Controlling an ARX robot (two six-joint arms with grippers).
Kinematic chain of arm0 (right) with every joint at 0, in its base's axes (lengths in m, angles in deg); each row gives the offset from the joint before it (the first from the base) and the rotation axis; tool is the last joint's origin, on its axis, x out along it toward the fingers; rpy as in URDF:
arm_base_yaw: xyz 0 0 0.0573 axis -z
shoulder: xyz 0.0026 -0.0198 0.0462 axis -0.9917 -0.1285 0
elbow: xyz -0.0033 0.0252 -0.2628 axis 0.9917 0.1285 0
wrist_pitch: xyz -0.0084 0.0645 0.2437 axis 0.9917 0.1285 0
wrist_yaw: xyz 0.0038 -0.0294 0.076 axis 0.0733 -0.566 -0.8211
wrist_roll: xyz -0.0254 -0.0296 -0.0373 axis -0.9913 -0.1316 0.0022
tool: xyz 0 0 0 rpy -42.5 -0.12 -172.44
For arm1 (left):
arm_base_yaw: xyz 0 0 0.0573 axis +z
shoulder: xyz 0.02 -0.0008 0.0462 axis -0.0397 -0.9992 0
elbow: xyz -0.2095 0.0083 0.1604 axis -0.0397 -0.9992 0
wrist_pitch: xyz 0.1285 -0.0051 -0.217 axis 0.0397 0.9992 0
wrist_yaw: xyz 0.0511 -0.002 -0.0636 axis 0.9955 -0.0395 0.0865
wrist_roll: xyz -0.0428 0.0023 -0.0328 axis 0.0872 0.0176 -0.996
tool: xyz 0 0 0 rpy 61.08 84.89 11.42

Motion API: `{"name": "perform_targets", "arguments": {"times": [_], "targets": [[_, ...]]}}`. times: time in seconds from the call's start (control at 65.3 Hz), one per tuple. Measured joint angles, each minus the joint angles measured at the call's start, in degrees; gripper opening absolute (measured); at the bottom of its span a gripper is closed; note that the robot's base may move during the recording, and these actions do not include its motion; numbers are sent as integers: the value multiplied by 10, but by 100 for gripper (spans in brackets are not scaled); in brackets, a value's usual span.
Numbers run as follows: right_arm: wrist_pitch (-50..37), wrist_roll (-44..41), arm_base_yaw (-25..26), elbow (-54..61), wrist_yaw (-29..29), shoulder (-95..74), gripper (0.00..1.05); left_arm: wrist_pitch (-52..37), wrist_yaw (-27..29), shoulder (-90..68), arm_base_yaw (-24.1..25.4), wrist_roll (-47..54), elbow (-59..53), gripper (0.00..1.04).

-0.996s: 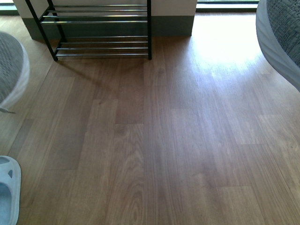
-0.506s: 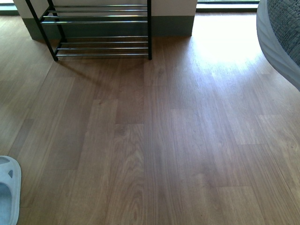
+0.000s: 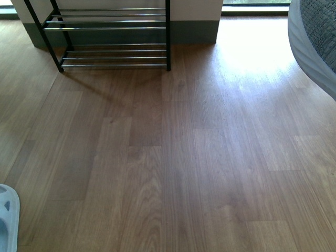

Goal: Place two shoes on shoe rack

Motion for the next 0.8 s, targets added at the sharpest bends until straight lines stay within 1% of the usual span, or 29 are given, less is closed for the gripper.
{"name": "perform_targets", "arguments": {"times": [0.797], "targets": [[0,0,0,0,1,0,1,0,0,0,0,1,0,2]]}}
